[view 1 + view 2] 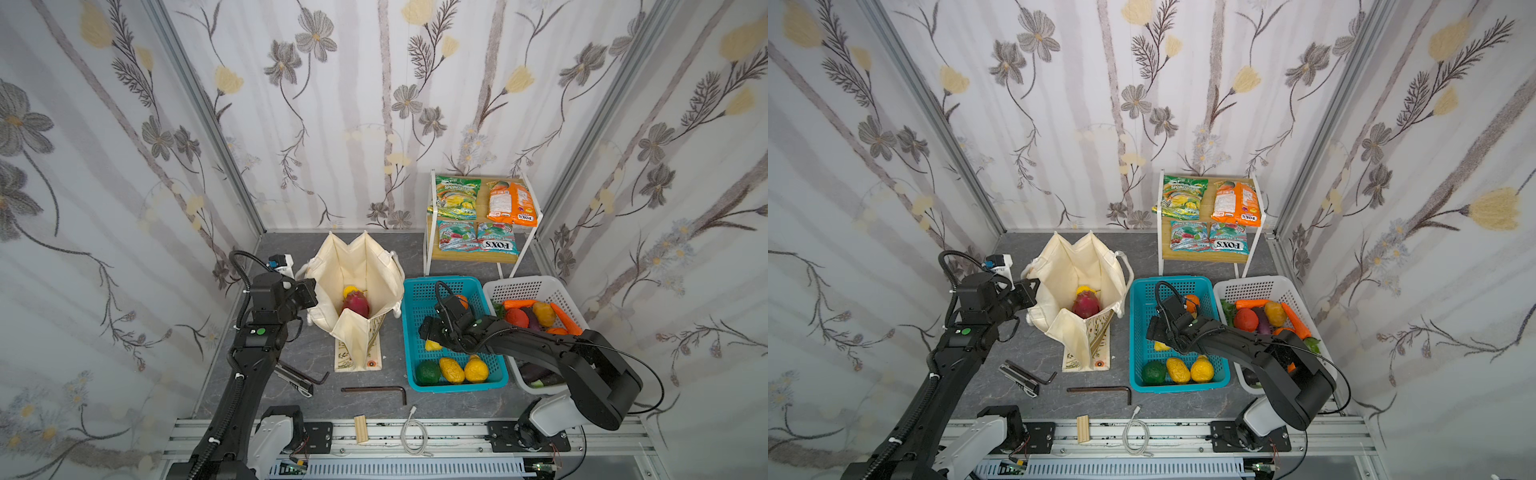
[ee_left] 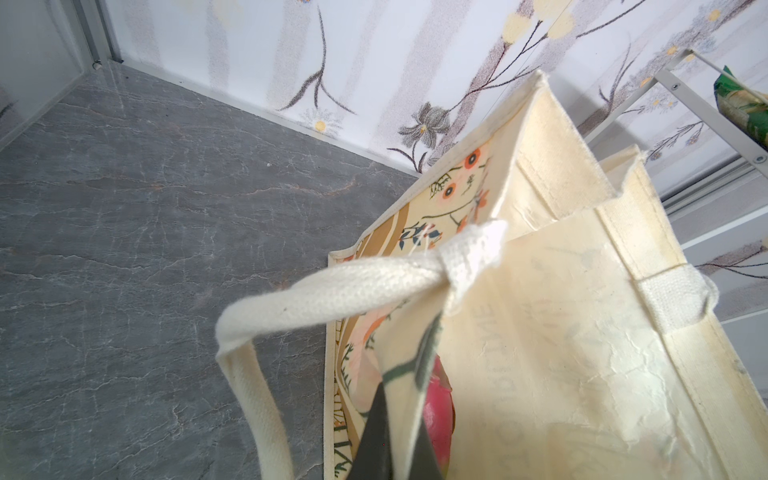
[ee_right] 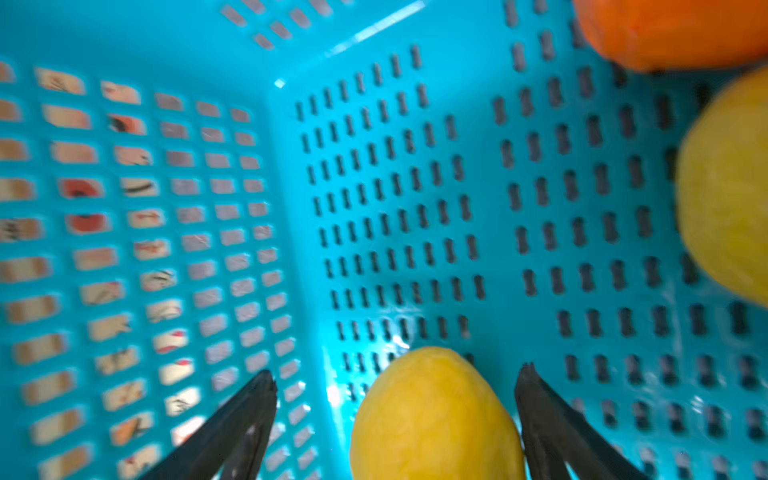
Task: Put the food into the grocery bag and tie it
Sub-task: 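Lower the right gripper toward the yellow lemon in the teal basket, then close the right gripper around the yellow lemon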
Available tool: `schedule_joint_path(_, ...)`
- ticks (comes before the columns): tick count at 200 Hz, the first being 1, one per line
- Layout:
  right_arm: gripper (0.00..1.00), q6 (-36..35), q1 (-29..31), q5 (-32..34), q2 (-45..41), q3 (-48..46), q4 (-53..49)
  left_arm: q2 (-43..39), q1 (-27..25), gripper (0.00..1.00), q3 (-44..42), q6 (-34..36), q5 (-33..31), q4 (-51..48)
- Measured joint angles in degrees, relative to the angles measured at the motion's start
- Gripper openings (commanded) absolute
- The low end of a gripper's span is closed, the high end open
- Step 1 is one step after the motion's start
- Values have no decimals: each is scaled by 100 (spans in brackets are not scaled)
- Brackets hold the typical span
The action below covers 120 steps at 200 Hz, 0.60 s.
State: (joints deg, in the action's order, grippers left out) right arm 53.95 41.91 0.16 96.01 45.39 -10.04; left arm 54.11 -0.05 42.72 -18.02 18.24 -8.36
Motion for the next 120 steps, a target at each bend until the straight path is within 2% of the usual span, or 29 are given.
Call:
schedule_joint_path(62, 88, -50, 15, 96, 131, 313, -68, 11, -2, 0, 0, 0, 0, 0)
schedule_joint_path(120, 88, -201, 404, 1023, -98, 208, -664, 11, -2, 0, 0, 0, 2, 0)
